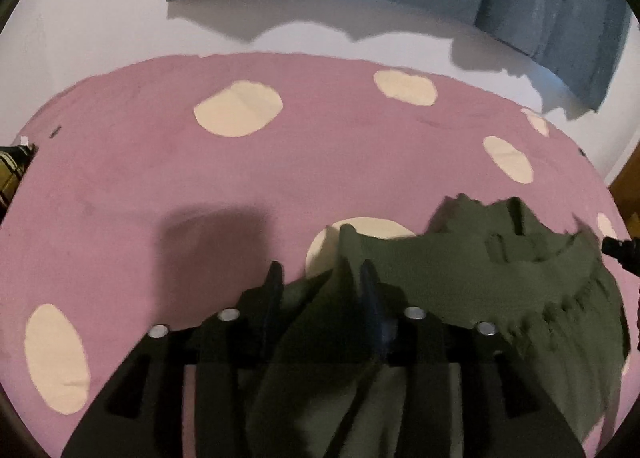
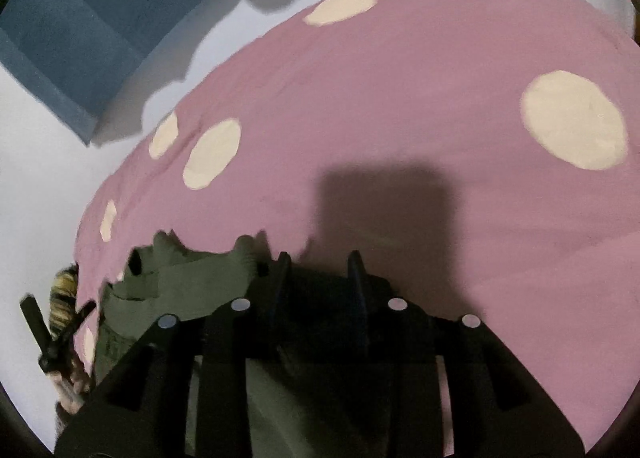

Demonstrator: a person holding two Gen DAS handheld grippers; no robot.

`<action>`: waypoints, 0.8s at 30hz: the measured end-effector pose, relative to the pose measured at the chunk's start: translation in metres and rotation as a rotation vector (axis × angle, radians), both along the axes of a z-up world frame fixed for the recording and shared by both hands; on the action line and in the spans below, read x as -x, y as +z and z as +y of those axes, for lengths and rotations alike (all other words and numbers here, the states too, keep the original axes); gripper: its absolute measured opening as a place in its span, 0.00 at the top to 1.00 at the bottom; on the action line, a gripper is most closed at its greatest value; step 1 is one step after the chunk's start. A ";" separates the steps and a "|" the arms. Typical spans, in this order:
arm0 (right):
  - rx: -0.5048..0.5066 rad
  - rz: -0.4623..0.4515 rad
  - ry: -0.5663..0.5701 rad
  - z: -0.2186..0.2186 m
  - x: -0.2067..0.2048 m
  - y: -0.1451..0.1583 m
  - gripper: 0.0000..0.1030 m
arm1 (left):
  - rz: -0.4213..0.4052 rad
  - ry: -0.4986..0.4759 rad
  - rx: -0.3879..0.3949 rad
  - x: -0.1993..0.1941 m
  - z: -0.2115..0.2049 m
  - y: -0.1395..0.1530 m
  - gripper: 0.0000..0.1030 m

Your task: Fold small clothes

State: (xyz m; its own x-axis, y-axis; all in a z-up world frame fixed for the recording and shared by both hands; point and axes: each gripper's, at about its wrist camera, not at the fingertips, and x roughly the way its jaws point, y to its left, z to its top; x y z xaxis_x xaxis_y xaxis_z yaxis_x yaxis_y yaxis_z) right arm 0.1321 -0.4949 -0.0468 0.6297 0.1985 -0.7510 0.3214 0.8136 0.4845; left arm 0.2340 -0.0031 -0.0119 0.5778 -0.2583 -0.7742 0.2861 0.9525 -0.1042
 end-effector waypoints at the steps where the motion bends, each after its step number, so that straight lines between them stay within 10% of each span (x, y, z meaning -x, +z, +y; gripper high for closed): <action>1: -0.006 -0.013 -0.009 -0.004 0.008 0.006 0.72 | -0.009 0.002 0.006 0.005 0.004 0.005 0.47; 10: -0.063 -0.169 0.050 0.027 0.077 0.059 0.60 | -0.005 0.100 0.125 0.075 0.061 0.032 0.30; 24: -0.212 -0.269 0.294 0.165 0.122 0.070 0.50 | 0.080 0.222 0.248 0.172 0.135 -0.011 0.26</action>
State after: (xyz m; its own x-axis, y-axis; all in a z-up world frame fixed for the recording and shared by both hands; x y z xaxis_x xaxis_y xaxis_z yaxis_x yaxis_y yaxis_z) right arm 0.0101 -0.3301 0.0232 0.6907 0.5302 -0.4918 -0.0692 0.7254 0.6849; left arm 0.0616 0.1323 -0.0230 0.5806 -0.3194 -0.7489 0.0563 0.9334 -0.3544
